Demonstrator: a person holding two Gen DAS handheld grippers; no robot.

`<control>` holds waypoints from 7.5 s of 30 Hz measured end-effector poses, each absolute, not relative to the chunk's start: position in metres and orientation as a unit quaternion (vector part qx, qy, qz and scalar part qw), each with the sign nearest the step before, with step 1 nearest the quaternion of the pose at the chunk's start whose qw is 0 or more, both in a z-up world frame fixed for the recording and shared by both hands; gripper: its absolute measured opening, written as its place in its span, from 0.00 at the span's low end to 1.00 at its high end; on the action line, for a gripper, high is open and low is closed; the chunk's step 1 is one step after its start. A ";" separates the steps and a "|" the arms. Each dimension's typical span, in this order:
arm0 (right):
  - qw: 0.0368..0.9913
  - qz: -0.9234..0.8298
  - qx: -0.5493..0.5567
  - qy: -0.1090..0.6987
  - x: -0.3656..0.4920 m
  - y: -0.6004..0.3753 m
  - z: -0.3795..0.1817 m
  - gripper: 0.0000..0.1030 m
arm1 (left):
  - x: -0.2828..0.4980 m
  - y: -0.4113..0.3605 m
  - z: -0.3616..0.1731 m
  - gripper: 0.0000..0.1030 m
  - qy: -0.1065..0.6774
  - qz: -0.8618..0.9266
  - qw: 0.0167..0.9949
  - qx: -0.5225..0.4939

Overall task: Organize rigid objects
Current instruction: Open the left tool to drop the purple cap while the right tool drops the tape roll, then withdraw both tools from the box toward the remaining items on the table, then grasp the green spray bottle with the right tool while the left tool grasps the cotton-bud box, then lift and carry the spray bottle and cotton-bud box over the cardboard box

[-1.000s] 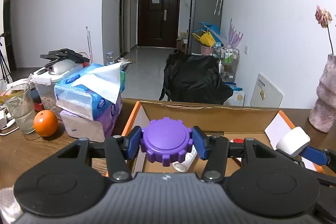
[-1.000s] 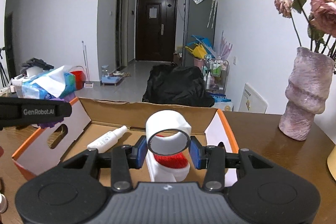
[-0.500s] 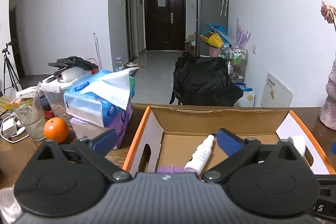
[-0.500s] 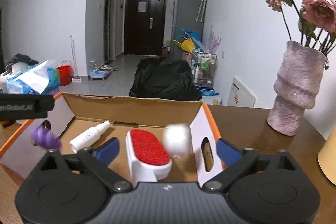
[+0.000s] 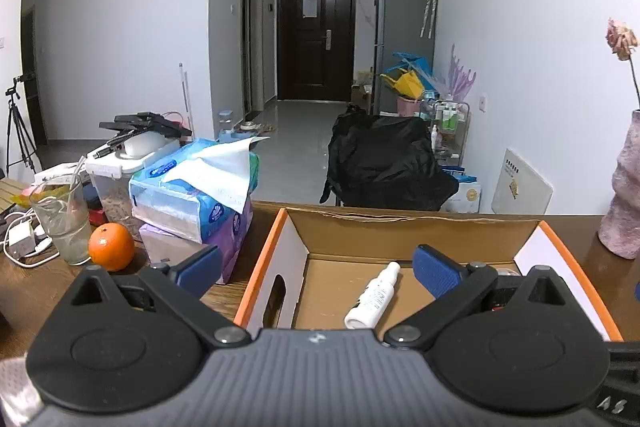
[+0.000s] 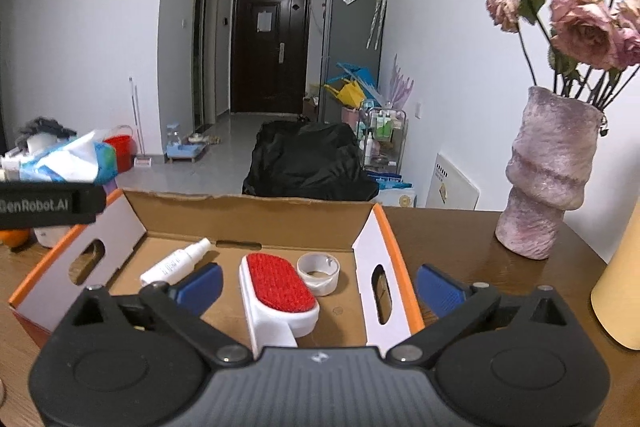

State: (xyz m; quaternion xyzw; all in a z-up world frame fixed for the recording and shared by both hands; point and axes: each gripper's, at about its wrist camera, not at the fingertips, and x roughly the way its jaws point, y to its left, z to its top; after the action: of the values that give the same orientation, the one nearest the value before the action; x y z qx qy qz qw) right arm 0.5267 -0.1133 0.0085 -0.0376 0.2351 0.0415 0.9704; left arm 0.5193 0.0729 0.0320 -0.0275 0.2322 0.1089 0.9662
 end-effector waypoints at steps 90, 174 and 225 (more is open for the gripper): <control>0.946 0.037 0.001 0.323 0.368 -0.235 -0.077 0.29 | 0.301 0.147 -0.034 1.00 0.309 0.151 0.939 -0.030; 0.974 0.078 0.020 0.210 0.349 -0.198 -0.017 0.29 | 0.312 0.090 0.008 0.64 0.234 0.074 0.968 -0.045; 0.972 0.131 0.063 0.183 0.489 -0.104 0.006 0.29 | 0.465 0.079 0.033 0.64 0.208 0.066 0.971 -0.100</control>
State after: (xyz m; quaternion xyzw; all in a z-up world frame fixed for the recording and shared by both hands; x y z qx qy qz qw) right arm 0.4891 -0.1040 0.0062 0.0629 0.1829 0.1312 0.9723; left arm 0.4648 0.0791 0.0331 -0.1000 0.2075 0.0659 0.9709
